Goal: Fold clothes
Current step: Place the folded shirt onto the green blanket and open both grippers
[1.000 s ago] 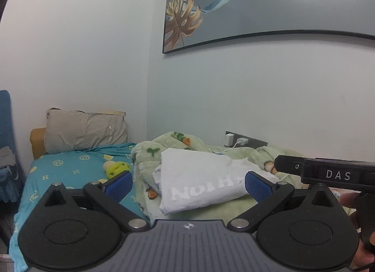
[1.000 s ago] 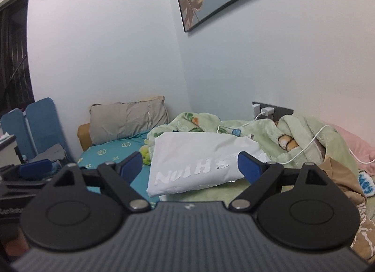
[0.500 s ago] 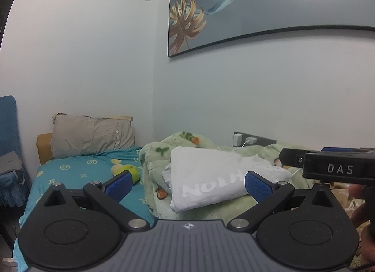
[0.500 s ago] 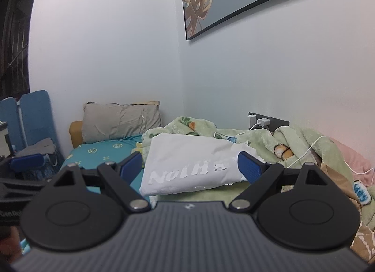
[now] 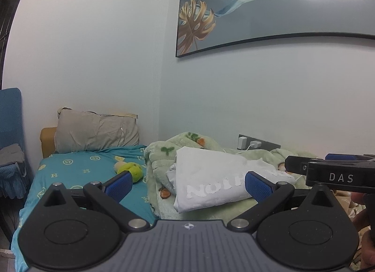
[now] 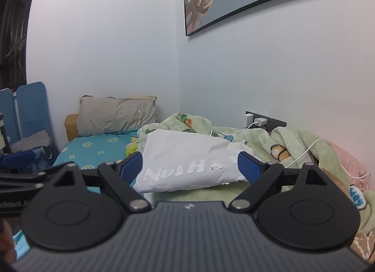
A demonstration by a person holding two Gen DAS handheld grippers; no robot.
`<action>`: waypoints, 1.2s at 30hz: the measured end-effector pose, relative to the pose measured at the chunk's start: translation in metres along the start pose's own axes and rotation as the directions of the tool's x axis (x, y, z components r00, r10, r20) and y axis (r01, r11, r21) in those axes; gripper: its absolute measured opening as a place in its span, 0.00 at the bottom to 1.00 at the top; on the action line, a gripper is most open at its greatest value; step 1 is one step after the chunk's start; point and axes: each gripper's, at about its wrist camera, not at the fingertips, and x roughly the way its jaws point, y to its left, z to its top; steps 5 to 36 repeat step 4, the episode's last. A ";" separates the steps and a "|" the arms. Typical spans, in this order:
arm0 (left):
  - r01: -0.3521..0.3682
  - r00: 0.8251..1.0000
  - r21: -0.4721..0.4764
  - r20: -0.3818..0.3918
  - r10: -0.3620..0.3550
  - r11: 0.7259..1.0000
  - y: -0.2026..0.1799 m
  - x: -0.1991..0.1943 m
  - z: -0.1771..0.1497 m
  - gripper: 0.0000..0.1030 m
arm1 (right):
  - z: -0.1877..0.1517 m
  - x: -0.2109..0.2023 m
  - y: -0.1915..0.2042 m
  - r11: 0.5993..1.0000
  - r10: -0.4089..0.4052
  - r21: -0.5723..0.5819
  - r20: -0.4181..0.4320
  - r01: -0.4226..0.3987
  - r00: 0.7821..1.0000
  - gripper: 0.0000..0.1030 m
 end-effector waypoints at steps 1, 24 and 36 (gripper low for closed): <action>0.000 1.000 0.001 0.001 0.000 1.000 0.000 -0.001 0.000 1.00 | 0.000 0.000 0.000 1.000 -0.002 -0.001 -0.001 0.002 1.000 0.87; 0.000 1.000 0.005 0.003 0.000 1.000 -0.001 -0.002 0.000 1.00 | 0.000 -0.001 0.001 1.000 -0.007 -0.004 -0.003 0.007 1.000 0.87; 0.000 1.000 0.005 0.003 0.000 1.000 -0.001 -0.002 0.000 1.00 | 0.000 -0.001 0.001 1.000 -0.007 -0.004 -0.003 0.007 1.000 0.87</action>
